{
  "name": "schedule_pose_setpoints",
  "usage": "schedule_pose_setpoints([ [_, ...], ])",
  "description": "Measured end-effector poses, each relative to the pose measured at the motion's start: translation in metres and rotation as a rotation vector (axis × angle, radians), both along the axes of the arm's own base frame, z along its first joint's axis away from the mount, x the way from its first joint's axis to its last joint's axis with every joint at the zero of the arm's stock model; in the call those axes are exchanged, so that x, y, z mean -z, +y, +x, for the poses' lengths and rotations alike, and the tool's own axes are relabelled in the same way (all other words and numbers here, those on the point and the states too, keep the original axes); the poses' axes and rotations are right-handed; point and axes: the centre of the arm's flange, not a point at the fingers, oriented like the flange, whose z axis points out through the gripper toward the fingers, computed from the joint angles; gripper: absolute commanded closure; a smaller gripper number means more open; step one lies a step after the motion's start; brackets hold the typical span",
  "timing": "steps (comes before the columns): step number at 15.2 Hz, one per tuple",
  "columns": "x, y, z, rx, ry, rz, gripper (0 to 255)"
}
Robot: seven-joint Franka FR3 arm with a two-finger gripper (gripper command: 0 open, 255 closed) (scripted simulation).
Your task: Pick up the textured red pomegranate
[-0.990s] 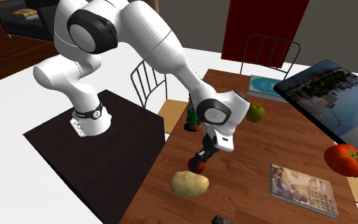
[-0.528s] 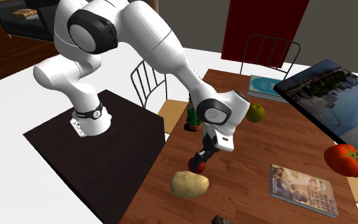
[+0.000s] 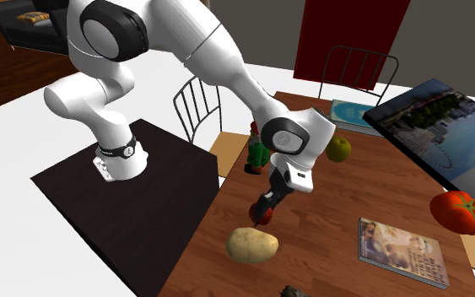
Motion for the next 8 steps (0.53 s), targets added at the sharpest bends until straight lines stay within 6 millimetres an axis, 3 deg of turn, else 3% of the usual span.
schedule_pose_setpoints([
  [8, -0.041, 0.0, 0.0, 0.0, 0.0, 0.0, 255],
])
